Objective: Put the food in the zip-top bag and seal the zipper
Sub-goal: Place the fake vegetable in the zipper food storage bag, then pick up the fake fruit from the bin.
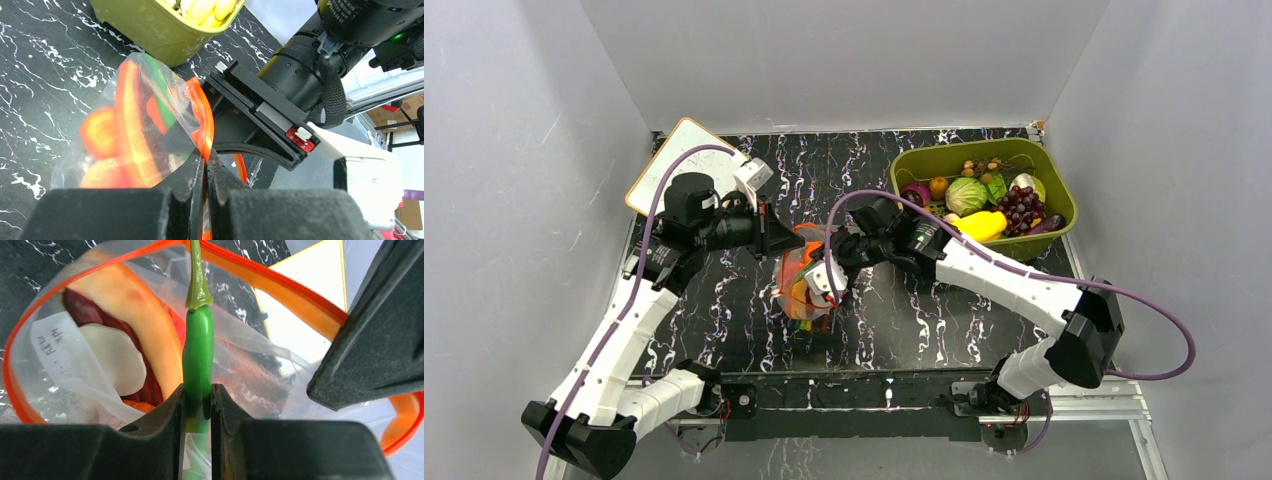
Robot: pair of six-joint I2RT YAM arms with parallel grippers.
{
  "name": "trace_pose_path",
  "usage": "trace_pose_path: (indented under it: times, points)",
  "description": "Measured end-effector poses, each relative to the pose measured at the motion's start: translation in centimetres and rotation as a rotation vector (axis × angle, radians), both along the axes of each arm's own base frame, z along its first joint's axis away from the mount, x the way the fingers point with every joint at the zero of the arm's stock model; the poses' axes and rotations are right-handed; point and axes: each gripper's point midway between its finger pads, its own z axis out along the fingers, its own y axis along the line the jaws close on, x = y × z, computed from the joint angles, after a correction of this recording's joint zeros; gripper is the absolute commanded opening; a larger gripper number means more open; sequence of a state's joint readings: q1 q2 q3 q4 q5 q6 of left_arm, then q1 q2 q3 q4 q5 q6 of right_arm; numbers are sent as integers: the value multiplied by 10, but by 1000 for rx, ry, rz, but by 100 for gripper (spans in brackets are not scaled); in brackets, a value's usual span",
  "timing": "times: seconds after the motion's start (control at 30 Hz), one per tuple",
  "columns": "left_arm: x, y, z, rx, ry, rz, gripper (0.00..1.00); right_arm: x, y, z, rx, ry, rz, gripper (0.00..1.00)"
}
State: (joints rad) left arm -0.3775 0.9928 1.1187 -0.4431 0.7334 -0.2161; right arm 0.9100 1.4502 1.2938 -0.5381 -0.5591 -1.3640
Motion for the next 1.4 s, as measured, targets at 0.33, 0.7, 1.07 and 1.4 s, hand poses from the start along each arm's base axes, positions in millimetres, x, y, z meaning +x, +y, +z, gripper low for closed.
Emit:
trace_pose_path:
  times: [0.33,0.7,1.07,1.4]
  points:
    - [5,3,-7,18,38,51,0,23,-7,-15,-69,-28,-161,38]
    - [26,14,-18,81,69,178,0,8,-6,-2,4,124,-233,47]
    - [61,38,-22,150,15,396,0,-10,-13,93,556,703,-554,52]
    - [87,64,-21,215,-133,547,0,29,-39,90,621,848,-973,62]
